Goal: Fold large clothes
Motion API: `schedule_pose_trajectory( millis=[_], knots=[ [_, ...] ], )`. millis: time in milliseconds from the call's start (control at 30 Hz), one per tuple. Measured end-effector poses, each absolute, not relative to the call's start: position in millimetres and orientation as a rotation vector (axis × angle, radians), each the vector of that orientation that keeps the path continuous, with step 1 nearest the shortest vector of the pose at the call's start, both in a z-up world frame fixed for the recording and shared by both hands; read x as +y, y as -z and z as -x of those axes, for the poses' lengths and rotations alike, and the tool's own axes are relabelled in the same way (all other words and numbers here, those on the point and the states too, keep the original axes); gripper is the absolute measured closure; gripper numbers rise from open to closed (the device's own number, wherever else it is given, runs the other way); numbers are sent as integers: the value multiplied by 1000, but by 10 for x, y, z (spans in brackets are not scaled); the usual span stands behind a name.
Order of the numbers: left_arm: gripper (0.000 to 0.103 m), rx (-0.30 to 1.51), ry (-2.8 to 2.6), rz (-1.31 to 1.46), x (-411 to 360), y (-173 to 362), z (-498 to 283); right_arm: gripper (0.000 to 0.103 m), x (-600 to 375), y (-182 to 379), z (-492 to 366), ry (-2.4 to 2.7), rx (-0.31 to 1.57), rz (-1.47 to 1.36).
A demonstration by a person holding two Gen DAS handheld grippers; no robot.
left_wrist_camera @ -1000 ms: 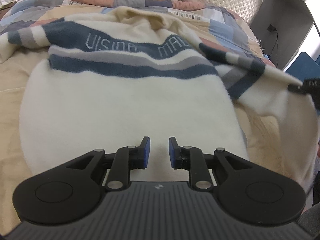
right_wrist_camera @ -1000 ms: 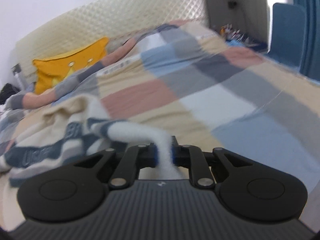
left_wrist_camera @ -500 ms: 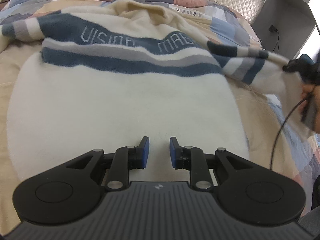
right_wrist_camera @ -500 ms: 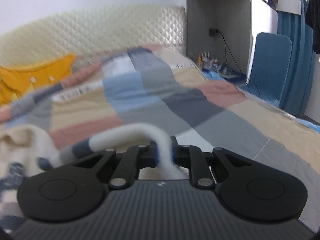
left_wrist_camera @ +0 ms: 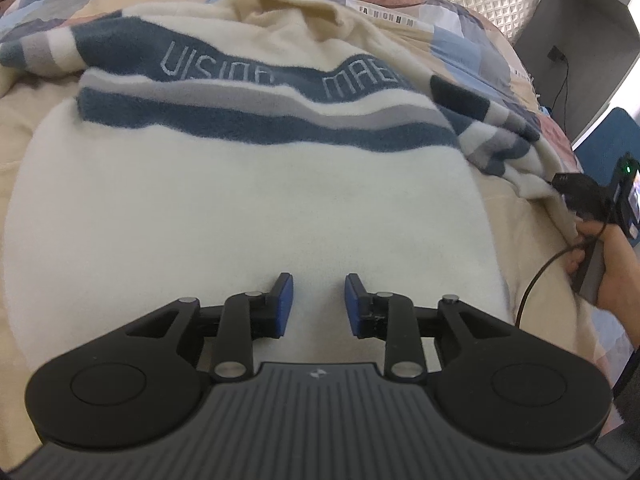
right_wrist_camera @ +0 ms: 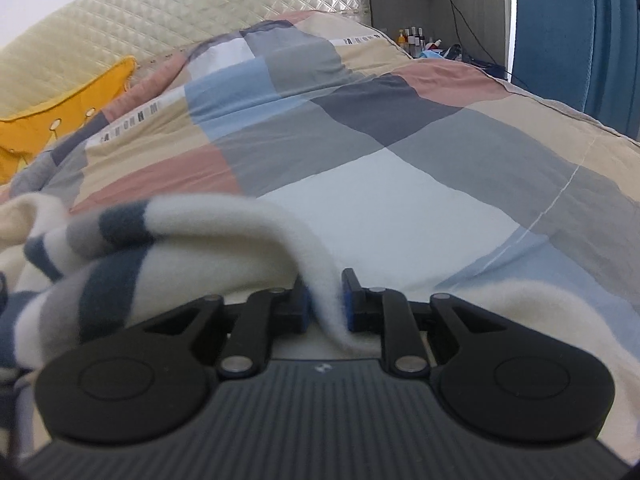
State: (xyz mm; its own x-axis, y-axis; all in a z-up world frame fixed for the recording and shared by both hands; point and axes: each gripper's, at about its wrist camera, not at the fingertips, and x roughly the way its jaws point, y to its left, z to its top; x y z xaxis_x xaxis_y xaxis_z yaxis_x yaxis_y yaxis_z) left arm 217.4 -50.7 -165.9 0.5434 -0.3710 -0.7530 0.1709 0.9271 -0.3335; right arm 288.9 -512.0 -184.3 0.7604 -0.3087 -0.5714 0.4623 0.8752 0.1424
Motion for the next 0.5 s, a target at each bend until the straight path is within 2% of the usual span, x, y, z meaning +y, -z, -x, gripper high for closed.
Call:
schedule_pose_trajectory(
  millis=[33, 100, 167, 233, 500],
  knots=[
    [60, 945, 335, 235, -506, 1661, -2172, 79, -5111, 1835, -2839, 422, 570, -287],
    [57, 936, 350, 197, -553, 1665, -2148, 73, -5124, 1782, -2749, 412, 571, -302],
    [56, 929, 340, 175, -598, 1651, -2107, 62, -5123, 1706, -2632, 405, 561, -318],
    [54, 917, 339, 153, -615, 1632, -2072, 43, -5092, 1619, -2495, 393, 534, -321],
    [50, 881, 338, 110, -642, 1639, -1953, 42, -5032, 1422, -2178, 375, 502, -368]
  ],
)
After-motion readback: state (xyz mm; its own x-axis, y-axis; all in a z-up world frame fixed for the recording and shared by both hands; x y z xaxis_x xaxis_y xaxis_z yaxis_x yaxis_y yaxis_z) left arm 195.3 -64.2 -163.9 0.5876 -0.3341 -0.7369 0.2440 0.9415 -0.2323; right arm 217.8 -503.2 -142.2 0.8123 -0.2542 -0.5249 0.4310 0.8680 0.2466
